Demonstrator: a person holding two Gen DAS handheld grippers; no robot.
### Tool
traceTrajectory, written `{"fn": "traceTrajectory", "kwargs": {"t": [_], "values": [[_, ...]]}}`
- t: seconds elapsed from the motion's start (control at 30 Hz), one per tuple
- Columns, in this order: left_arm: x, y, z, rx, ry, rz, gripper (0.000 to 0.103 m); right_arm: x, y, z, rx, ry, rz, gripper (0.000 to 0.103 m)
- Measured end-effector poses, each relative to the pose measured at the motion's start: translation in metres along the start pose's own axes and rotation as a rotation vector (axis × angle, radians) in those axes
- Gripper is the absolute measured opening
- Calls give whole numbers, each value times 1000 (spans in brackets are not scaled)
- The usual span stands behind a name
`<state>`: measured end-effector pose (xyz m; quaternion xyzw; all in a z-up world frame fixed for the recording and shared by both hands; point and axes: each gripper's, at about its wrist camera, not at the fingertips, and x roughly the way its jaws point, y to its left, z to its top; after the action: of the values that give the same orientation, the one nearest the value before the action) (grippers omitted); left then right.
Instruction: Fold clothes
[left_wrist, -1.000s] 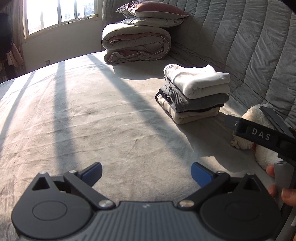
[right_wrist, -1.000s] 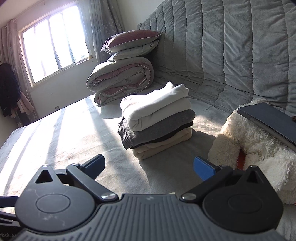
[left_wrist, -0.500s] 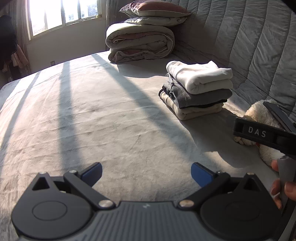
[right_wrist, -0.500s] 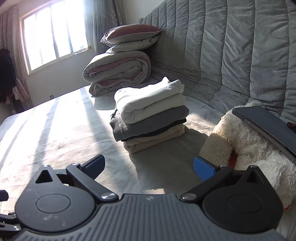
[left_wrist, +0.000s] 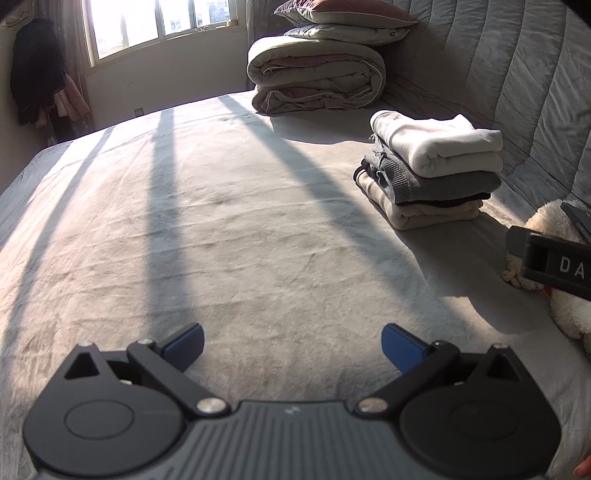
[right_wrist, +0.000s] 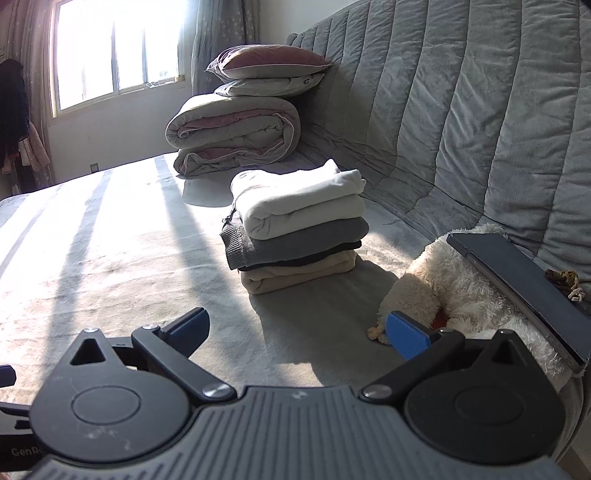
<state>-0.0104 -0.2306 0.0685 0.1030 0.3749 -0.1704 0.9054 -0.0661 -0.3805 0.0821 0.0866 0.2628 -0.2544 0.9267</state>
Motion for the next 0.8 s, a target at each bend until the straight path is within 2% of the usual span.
{"fn": "traceTrajectory", "kwargs": {"t": [0.17, 0.8], "values": [[1, 1, 0, -29, 16, -2, 102, -2, -2, 0, 0, -1, -7, 103], [-16, -3, -5, 12, -6, 4, 102, -2, -6, -2, 3, 20, -24, 103]]}}
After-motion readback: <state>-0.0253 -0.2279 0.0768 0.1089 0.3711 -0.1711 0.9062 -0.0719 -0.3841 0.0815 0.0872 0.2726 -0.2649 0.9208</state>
